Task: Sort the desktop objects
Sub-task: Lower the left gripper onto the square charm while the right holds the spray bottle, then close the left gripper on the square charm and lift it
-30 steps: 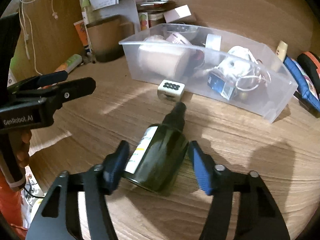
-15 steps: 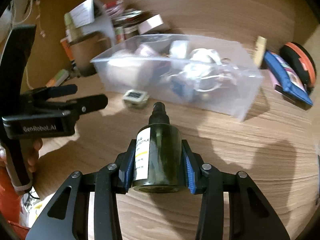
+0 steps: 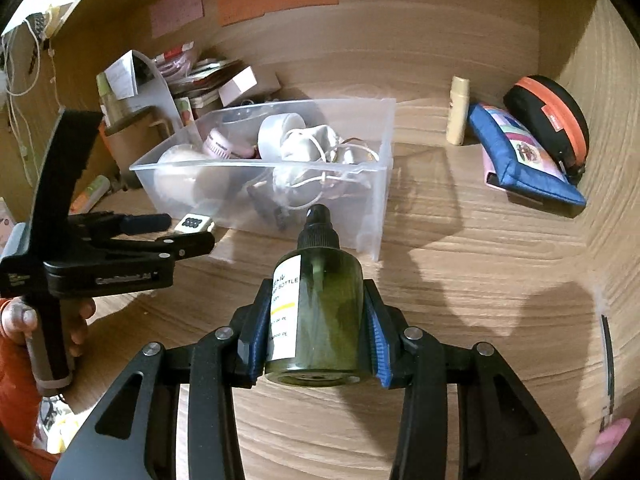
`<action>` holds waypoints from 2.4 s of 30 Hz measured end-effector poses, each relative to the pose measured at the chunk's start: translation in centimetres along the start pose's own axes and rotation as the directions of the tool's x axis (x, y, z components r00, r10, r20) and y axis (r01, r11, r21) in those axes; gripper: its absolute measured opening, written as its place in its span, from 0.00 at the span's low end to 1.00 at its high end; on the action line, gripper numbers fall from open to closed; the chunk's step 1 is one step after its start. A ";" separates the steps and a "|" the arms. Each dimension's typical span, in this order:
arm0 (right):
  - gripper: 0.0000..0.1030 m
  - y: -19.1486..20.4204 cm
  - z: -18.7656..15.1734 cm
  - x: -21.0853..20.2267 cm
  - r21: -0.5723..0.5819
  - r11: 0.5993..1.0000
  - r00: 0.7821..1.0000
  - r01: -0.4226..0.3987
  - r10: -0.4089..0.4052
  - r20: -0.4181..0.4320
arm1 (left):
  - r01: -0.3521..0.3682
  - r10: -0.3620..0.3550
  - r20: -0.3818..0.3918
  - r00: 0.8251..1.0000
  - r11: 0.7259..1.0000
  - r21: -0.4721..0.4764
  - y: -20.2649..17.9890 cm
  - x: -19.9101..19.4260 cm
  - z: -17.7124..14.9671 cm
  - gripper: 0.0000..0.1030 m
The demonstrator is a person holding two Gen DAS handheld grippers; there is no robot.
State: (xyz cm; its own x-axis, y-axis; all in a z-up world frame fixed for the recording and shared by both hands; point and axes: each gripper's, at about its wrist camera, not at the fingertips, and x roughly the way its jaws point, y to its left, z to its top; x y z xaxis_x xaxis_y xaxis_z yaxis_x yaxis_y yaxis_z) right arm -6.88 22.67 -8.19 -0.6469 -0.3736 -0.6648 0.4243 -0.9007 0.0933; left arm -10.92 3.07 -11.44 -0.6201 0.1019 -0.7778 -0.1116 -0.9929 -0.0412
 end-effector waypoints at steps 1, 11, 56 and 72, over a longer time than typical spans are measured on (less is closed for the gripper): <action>0.37 -0.1 0.0 0.0 -0.003 1.000 1.000 -0.006 0.006 0.002 | -0.003 0.003 -0.006 1.000 1.000 0.000 -0.1 0.2 0.0 0.61; 0.37 -0.2 -0.1 -0.2 -0.046 0.998 0.999 -0.046 0.047 0.015 | -0.041 0.041 -0.007 0.999 0.999 -0.022 -0.6 0.7 0.4 0.44; 0.37 3.5 0.4 -1.0 -0.099 0.994 0.999 -0.035 0.038 0.028 | 0.001 -0.002 0.008 1.000 0.994 0.111 -0.4 -2.1 -3.2 0.68; 0.37 3.1 0.2 -0.2 -0.079 0.995 0.998 -0.068 0.069 0.006 | -0.023 0.024 -0.039 0.999 0.999 0.026 0.6 -1.1 -3.0 0.98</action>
State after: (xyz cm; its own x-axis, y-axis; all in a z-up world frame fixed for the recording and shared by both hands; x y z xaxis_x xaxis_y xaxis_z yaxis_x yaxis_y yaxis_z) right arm -5.57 19.87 -7.64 -0.6203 -0.4359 -0.6521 0.5159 -0.8530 0.0795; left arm -7.98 2.22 -12.48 -0.5921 0.0753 -0.8023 -0.1174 -0.9931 -0.0066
